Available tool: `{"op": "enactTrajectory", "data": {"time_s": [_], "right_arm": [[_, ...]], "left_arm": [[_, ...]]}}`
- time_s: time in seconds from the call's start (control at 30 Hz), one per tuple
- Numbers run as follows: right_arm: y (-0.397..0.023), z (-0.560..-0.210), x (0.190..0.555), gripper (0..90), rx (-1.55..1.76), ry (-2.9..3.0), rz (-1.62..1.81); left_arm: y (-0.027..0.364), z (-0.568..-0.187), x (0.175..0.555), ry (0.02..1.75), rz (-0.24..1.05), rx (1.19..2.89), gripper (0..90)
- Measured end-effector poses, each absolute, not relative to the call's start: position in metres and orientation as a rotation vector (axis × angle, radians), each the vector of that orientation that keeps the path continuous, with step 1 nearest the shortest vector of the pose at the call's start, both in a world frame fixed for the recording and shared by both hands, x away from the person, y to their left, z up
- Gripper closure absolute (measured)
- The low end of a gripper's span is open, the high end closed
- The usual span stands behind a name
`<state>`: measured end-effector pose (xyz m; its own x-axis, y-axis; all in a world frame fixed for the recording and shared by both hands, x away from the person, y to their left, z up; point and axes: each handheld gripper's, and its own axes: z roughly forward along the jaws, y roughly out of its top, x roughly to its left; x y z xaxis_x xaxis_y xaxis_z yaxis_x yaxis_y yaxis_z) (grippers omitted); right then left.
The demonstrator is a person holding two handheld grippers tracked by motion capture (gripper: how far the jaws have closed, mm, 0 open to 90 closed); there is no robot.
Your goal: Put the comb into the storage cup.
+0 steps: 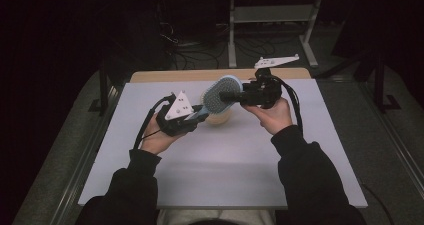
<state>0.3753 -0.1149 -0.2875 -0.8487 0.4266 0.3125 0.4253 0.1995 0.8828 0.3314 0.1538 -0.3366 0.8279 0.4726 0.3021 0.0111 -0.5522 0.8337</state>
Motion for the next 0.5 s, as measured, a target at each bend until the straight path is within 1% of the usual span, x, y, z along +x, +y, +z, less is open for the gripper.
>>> {"op": "enactTrajectory", "data": {"time_s": [0.27, 0.37, 0.5], "right_arm": [[-0.111, -0.284, 0.373, 55.1, 0.847, 2.432, 1.749], [-0.111, -0.284, 0.374, 56.0, 0.855, 2.428, 1.722], [-0.111, -0.283, 0.373, 56.4, 0.848, 2.419, 1.727]], "left_arm": [[0.162, -0.333, 0.336, 0.386, 0.559, 2.031, 67.2], [0.164, -0.332, 0.337, 0.394, 0.554, 2.027, 66.4], [0.165, -0.334, 0.338, 0.403, 0.527, 2.04, 60.1]]}}
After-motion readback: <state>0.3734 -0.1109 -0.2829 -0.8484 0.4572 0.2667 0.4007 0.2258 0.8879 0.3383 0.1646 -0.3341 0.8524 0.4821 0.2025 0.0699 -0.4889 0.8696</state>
